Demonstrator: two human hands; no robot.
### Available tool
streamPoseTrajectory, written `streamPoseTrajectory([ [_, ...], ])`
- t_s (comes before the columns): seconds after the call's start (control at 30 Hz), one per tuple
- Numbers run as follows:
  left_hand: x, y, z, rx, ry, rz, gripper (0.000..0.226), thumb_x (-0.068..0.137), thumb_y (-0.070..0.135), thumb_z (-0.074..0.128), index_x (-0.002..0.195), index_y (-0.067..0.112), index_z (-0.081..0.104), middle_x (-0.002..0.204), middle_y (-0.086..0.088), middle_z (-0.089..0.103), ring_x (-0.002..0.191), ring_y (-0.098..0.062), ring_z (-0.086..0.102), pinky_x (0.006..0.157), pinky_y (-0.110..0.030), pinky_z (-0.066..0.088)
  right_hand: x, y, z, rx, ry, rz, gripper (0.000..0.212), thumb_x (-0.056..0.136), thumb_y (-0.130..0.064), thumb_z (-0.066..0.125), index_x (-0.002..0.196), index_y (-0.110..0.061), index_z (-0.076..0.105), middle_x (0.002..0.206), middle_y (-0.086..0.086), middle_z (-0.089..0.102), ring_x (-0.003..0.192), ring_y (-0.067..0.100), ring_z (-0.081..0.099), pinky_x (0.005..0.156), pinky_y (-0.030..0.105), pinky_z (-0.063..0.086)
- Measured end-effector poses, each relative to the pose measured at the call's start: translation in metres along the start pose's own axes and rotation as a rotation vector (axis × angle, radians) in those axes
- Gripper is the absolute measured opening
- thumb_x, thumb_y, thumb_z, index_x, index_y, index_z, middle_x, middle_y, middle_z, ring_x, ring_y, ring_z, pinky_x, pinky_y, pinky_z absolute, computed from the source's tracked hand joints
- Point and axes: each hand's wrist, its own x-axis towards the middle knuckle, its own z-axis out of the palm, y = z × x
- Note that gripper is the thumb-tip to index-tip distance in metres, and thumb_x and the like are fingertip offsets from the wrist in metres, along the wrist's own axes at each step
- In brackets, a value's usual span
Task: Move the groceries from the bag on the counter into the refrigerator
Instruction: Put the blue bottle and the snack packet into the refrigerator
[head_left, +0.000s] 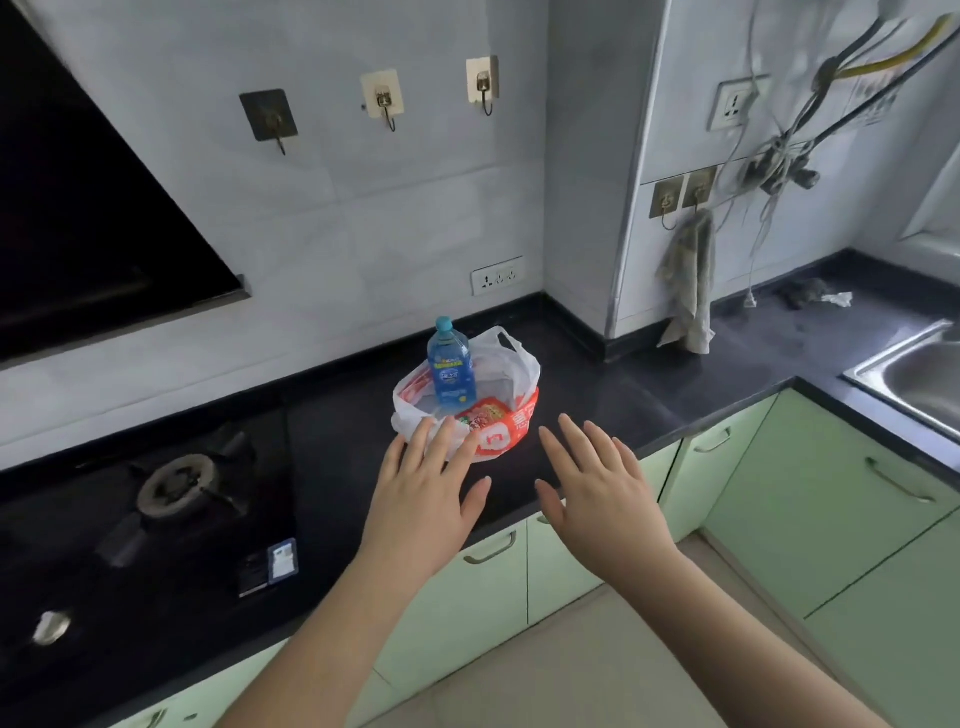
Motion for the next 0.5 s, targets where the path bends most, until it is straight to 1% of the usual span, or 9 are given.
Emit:
streamPoseTrajectory([
  [0.13,0.029,-0.02,0.012,-0.008,-0.015,-0.022,0.072,0.092,0.059,-0.002,0.152,0.028,0.024,0.16,-0.004,0.024,0.148,-0.028,0.016,0.118,-0.048,0.014,0.037,-0.004,0.014,0.0,-0.024,-0.022,0.064,0.093,-0.053,0.023,0.145,-0.022,0.043,0.149,0.005,0.047,0.137,0.031,0.042,0.111,0.049,0.033],
  [0.2,0.044,-0.031,0.018,-0.019,-0.015,-0.022,0.073,0.092,0.061,-0.006,0.153,0.029,0.019,0.162,-0.004,0.02,0.149,-0.028,0.011,0.118,-0.048,0.011,0.059,-0.009,0.019,-0.008,-0.038,-0.034,0.064,0.092,-0.053,0.023,0.143,-0.022,0.047,0.146,0.005,0.051,0.135,0.032,0.045,0.109,0.05,0.035],
  [0.27,0.061,-0.044,0.024,-0.033,-0.024,-0.028,0.076,0.087,0.062,-0.005,0.154,0.03,0.013,0.163,-0.004,0.015,0.15,-0.027,0.007,0.119,-0.048,0.008,0.083,-0.016,0.026,-0.012,-0.046,-0.05,0.064,0.092,-0.054,0.022,0.142,-0.023,0.048,0.145,0.005,0.052,0.134,0.032,0.046,0.109,0.051,0.037],
  [0.33,0.079,-0.056,0.029,-0.053,-0.009,-0.037,0.077,0.087,0.063,-0.003,0.155,0.03,0.011,0.163,-0.004,0.013,0.15,-0.027,0.005,0.119,-0.048,0.007,0.108,-0.024,0.032,-0.018,-0.062,-0.071,0.063,0.094,-0.056,0.02,0.146,-0.026,0.041,0.151,0.004,0.044,0.139,0.031,0.039,0.113,0.05,0.031],
  [0.4,0.094,-0.067,0.038,-0.072,-0.011,-0.04,0.076,0.087,0.062,-0.004,0.155,0.029,0.007,0.164,-0.004,0.009,0.15,-0.026,0.003,0.12,-0.048,0.007,0.133,-0.03,0.039,-0.03,-0.078,-0.1,0.06,0.097,-0.056,0.024,0.15,-0.029,0.031,0.159,0.002,0.03,0.145,0.029,0.027,0.117,0.047,0.021],
  [0.47,0.108,-0.08,0.048,-0.07,-0.012,-0.039,0.075,0.09,0.062,-0.01,0.155,0.027,0.004,0.164,-0.004,0.009,0.15,-0.026,0.002,0.121,-0.048,0.01,0.156,-0.036,0.044,-0.04,-0.098,-0.112,0.061,0.098,-0.056,0.028,0.153,-0.029,0.022,0.162,0.001,0.02,0.148,0.028,0.019,0.119,0.043,0.016],
  [0.5,0.115,-0.087,0.053,-0.068,-0.005,-0.039,0.074,0.091,0.062,-0.009,0.155,0.026,0.004,0.163,-0.005,0.01,0.15,-0.027,0.004,0.12,-0.048,0.012,0.164,-0.04,0.047,-0.038,-0.101,-0.109,0.062,0.098,-0.056,0.028,0.153,-0.029,0.021,0.162,0.001,0.018,0.148,0.027,0.017,0.119,0.043,0.015],
])
